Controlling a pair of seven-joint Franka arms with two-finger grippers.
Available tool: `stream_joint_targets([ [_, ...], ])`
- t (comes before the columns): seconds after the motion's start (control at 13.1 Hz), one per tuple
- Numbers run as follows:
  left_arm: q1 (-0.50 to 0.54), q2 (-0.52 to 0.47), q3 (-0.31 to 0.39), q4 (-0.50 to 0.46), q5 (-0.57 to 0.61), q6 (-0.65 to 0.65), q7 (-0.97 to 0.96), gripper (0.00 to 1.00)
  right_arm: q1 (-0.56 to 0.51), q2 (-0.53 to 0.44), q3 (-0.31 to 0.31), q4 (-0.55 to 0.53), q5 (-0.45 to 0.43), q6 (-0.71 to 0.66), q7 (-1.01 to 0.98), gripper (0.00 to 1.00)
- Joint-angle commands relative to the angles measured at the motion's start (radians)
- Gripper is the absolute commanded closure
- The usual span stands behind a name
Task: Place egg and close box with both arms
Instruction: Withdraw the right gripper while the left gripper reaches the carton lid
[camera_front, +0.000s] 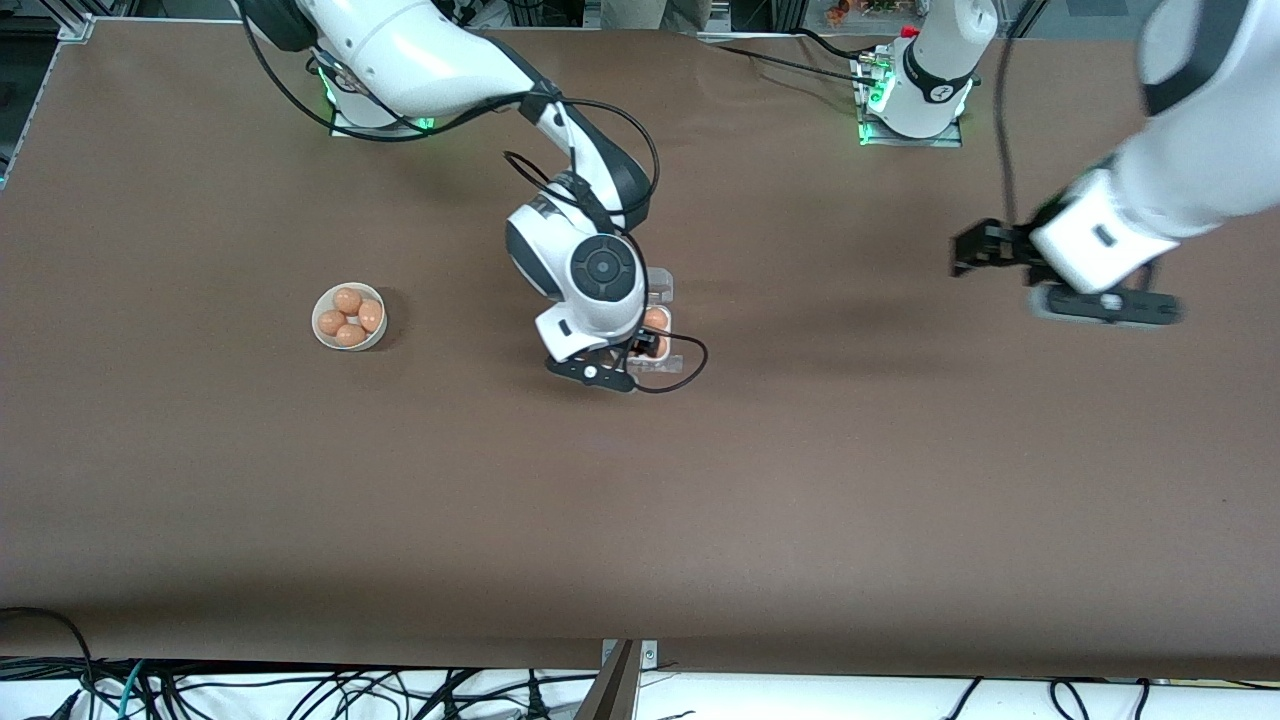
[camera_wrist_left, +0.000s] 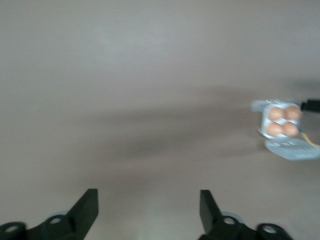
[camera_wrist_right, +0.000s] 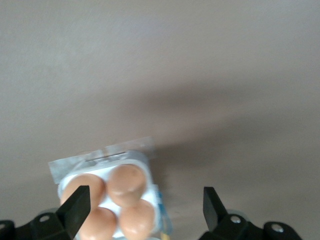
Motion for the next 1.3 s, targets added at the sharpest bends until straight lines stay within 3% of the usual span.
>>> stream_joint_targets([
  [0.0,-0.030,0.038,-0.051,0.010,-0.078,-0.040,-0.129,0.52,-0.078,-0.123,0.006,-0.035,0.039,-0.133,-0.124,0.00],
  [0.15,-0.082,0.087,-0.093,0.019,-0.109,-0.037,-0.266,0.66,-0.150,-0.218,0.004,-0.095,0.062,-0.192,-0.224,0.00],
  [0.31,-0.171,0.131,-0.093,0.021,-0.103,-0.033,-0.416,0.91,-0.210,-0.350,-0.002,-0.223,0.065,-0.210,-0.325,0.00],
  [0.38,-0.208,0.162,-0.093,0.022,-0.106,-0.031,-0.458,0.98,-0.230,-0.424,-0.025,-0.302,0.066,-0.209,-0.385,0.00],
  [0.76,-0.361,0.347,-0.093,0.104,-0.117,0.073,-0.647,0.99,-0.232,-0.694,-0.287,-0.546,0.108,-0.236,-0.768,0.00],
  [1.22,-0.472,0.490,-0.093,0.110,-0.143,0.090,-0.731,0.98,-0.230,-0.762,-0.526,-0.513,0.103,-0.360,-1.023,0.00],
])
